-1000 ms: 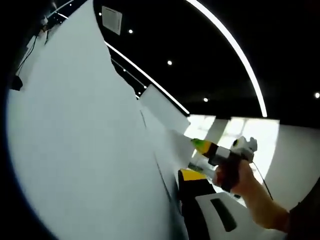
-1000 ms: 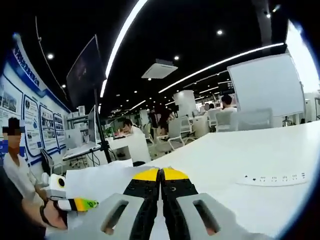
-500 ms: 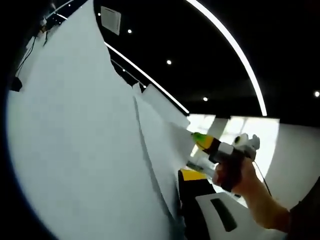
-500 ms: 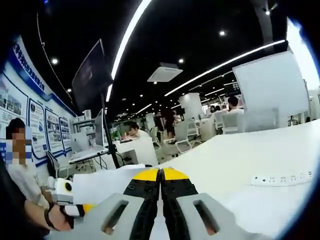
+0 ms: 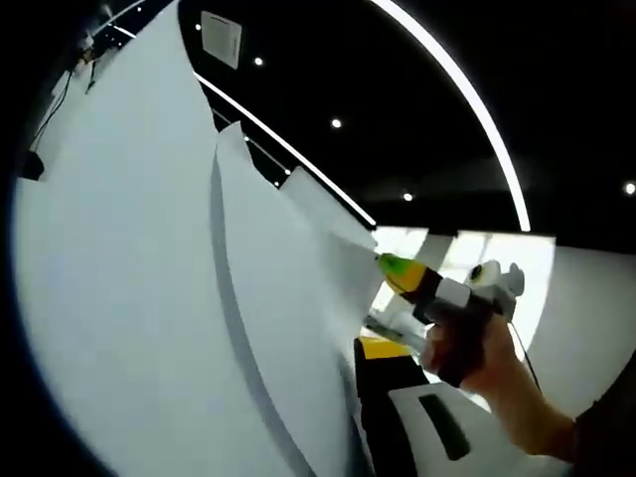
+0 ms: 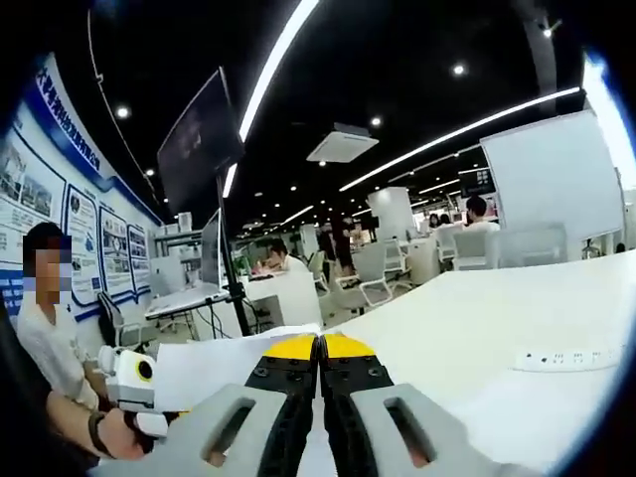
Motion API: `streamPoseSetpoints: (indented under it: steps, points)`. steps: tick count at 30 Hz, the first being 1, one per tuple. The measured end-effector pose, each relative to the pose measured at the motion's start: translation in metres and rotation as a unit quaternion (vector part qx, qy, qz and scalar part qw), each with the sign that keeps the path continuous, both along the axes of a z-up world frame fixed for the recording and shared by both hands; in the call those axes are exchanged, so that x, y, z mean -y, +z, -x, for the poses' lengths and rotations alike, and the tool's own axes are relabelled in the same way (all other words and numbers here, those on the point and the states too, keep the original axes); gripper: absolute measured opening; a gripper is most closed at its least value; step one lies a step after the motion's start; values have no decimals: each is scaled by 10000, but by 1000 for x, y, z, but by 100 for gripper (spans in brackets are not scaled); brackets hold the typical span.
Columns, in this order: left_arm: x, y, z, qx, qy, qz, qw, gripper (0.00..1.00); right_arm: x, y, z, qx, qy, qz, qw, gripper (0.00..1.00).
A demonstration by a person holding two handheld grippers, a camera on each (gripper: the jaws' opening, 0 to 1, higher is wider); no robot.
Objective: Organize the stack of printing papers by aligning and flattening the scattered papers on the table
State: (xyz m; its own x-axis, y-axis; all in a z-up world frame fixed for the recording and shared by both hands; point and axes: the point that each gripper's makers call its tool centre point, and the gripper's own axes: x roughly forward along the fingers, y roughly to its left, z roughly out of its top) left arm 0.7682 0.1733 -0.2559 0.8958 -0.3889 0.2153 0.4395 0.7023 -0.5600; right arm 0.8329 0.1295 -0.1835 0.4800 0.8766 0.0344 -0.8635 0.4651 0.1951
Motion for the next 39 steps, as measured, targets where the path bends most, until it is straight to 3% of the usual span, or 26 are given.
streamPoseSetpoints:
  steps: [8, 39]
  points:
    - [2, 0, -1, -3, -3, -52, 10000, 14, 3, 8, -1, -1, -24, -175, 9998, 0]
    - [2, -4, -2, 15, 116, -367, 9993, 7, 0, 5, 2, 28, 5, -14, 10000, 0]
